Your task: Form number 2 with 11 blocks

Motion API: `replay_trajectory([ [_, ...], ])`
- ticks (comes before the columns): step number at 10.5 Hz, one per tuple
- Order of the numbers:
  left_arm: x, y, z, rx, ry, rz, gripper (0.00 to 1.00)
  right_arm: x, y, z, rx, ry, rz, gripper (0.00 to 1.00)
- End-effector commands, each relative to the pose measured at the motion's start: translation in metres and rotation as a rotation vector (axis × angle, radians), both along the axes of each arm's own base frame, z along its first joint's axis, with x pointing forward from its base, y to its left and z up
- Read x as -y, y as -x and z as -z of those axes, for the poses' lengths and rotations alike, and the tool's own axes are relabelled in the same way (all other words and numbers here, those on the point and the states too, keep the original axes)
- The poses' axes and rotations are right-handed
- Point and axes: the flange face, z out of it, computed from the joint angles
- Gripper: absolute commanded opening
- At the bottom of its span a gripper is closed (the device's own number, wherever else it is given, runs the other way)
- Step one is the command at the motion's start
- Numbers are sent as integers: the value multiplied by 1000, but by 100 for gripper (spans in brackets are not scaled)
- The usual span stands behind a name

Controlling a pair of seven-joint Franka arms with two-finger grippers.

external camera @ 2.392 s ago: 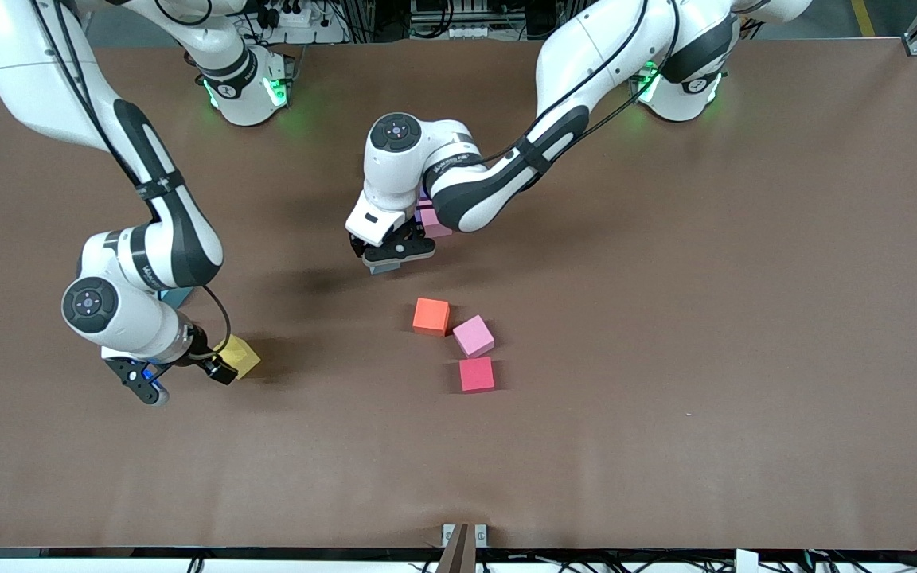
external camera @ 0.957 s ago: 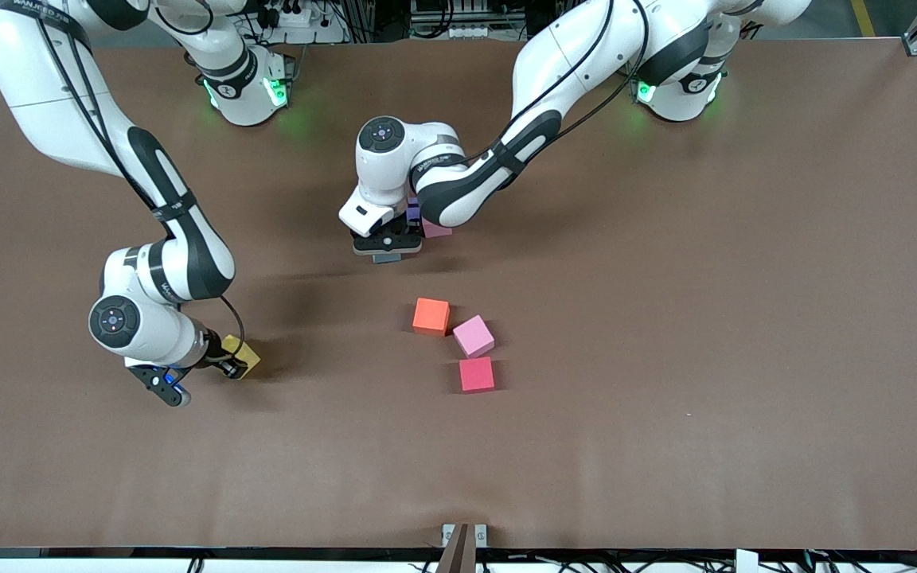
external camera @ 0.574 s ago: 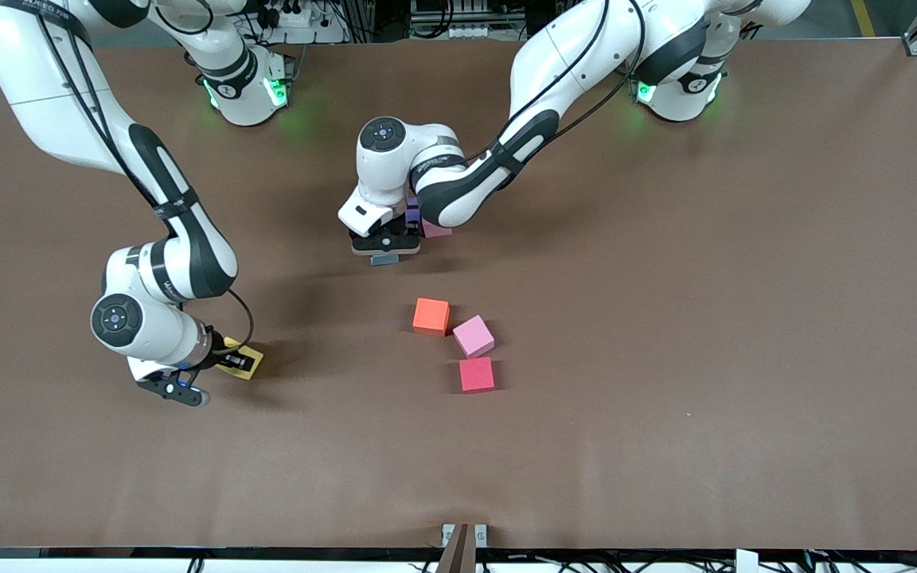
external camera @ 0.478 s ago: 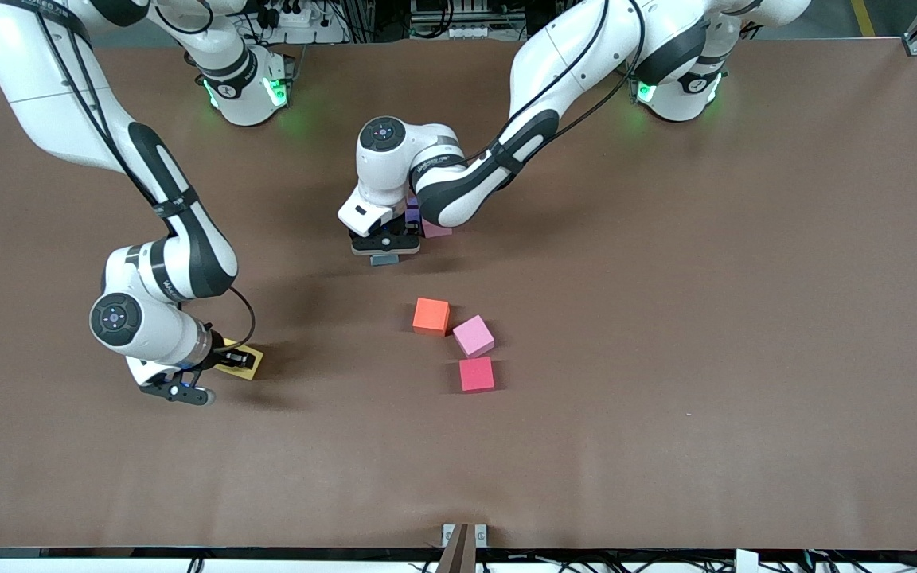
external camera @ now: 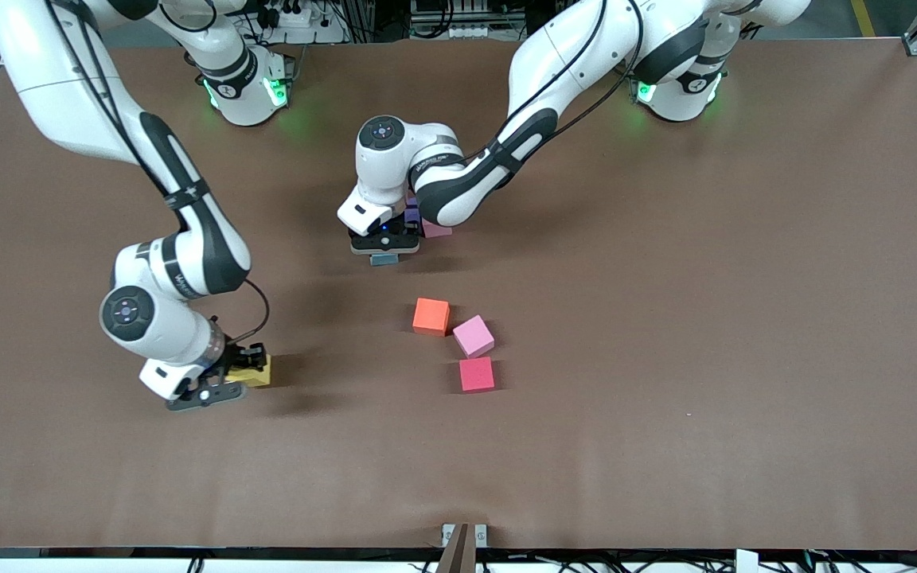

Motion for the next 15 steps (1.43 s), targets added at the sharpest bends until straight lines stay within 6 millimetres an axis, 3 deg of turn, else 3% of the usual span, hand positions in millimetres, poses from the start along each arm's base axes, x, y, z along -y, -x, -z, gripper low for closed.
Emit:
replay_trajectory([
  [1, 3, -2, 7, 3, 10, 12, 99, -18, 2, -4, 5, 24, -97, 0],
  [8, 3, -3, 3, 11, 9, 30, 100, -20, 3, -4, 7, 37, -131, 0],
  [15, 0, 3, 15, 14, -29, 108, 100, -20, 3, -3, 8, 36, -127, 0],
])
